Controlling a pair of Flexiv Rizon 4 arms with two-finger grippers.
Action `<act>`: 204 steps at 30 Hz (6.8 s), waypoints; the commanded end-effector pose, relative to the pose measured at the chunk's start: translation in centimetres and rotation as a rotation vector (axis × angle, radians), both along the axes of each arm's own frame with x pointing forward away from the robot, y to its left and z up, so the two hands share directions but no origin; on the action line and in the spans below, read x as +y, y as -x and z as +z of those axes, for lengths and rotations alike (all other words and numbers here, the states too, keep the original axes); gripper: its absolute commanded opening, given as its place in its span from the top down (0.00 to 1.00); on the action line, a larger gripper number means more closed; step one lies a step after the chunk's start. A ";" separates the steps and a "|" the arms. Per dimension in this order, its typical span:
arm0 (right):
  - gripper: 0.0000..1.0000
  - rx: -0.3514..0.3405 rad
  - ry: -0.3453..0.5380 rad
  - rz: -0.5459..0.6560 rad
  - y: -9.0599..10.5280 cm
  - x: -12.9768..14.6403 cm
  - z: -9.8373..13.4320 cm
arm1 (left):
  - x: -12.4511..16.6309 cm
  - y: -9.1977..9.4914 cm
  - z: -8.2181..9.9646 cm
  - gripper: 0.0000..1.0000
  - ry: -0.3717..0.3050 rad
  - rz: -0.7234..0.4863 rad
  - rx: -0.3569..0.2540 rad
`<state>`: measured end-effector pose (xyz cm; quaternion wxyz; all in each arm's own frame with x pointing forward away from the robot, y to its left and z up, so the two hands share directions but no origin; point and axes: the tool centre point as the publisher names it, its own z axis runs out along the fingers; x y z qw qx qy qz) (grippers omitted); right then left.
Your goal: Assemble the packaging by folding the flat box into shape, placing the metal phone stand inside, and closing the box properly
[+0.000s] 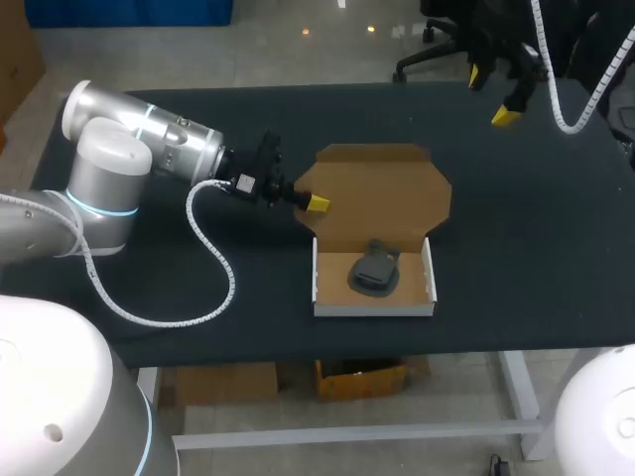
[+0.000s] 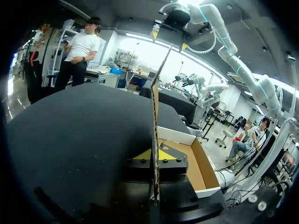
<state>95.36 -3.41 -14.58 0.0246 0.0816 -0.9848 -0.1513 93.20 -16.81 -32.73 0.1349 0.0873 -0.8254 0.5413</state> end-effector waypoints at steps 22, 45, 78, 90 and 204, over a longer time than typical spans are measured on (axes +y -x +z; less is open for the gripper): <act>0.00 -0.054 0.100 -0.049 -2.3 4.3 1.3 | 0.1 0.2 0.0 1.00 -0.002 0.002 -0.002; 0.00 -0.051 0.117 -0.013 -2.4 6.0 1.3 | 0.2 2.5 0.5 1.00 -0.016 -0.040 -0.318; 0.00 -0.072 0.125 -0.059 -2.1 7.7 1.4 | 0.7 2.6 0.3 1.00 0.002 0.021 -0.408; 0.00 -0.070 0.123 -0.054 -2.1 7.8 1.3 | 0.7 3.0 0.8 1.00 -0.002 0.040 -0.444; 0.54 -0.098 0.255 -0.073 2.2 16.4 -8.4 | 1.0 3.5 0.4 1.00 -0.028 0.095 -0.486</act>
